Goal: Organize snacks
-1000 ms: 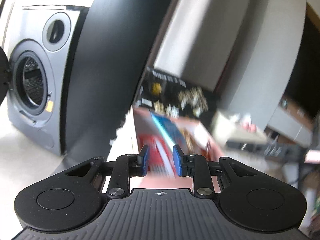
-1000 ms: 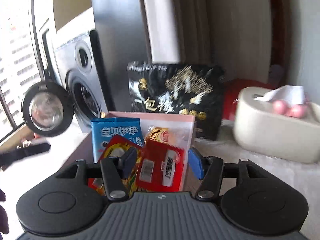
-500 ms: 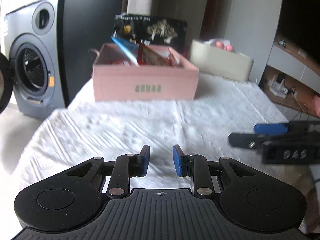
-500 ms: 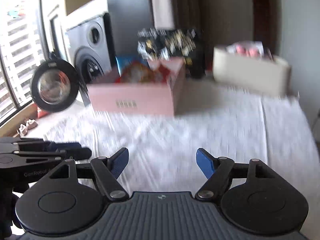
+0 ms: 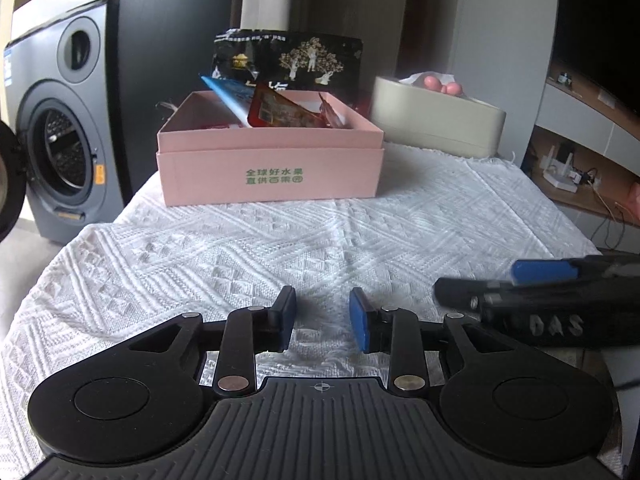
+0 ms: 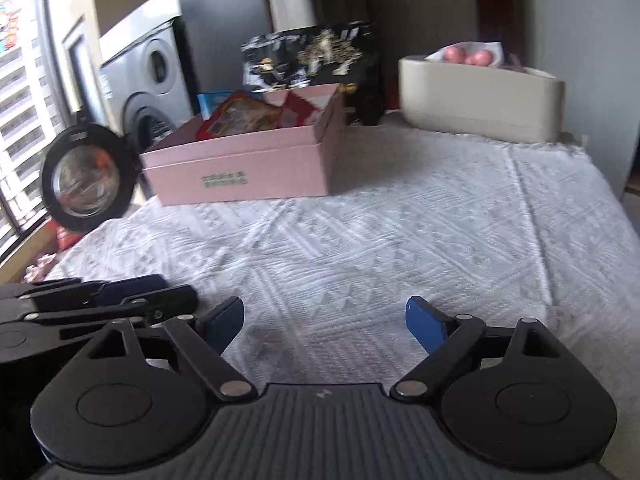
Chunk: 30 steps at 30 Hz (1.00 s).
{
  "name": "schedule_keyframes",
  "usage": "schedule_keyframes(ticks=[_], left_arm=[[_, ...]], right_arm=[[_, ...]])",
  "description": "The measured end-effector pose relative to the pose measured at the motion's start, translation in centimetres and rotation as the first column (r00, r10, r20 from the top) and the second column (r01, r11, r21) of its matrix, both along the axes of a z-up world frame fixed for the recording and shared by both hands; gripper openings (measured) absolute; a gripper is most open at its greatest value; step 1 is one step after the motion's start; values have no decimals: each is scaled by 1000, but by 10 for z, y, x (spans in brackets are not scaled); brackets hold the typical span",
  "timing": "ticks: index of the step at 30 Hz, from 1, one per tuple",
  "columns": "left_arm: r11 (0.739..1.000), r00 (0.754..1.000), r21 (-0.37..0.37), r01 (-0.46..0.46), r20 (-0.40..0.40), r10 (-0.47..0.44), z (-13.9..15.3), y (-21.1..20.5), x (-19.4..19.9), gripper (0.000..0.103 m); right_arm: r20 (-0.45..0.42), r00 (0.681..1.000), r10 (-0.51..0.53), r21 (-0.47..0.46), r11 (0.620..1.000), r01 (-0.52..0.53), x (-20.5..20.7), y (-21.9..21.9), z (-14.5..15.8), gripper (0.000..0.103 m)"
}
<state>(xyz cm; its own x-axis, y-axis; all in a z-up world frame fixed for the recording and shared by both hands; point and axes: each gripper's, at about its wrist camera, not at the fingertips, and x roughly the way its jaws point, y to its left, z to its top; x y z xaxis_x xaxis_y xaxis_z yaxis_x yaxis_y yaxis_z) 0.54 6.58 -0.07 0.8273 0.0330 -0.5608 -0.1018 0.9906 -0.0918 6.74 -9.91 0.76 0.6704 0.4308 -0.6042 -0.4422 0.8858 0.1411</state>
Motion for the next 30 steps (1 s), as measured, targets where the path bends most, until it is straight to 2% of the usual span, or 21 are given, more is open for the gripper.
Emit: schedule_keyframes(ticks=[2, 4, 12, 20, 30], left_arm=[[1000, 1000, 6, 3, 15, -3, -2, -1, -3, 34], [1000, 1000, 7, 3, 19, -3, -2, -1, -4, 34], [996, 1000, 85, -4, 1, 4, 0, -13, -1, 34], [999, 1000, 39, -18, 3, 18, -1, -7, -1, 34], [999, 1000, 41, -18, 2, 18, 0, -9, 0, 34]], right_arm=[[22, 997, -78, -60, 995, 79, 2, 1, 0, 90], [33, 995, -93, -110, 989, 96, 8, 2, -4, 91], [44, 998, -51, -94, 994, 55, 5, 1, -4, 92], [45, 997, -60, -87, 994, 63, 2, -1, -5, 93], [50, 997, -64, -87, 994, 68, 0, 0, -5, 93]])
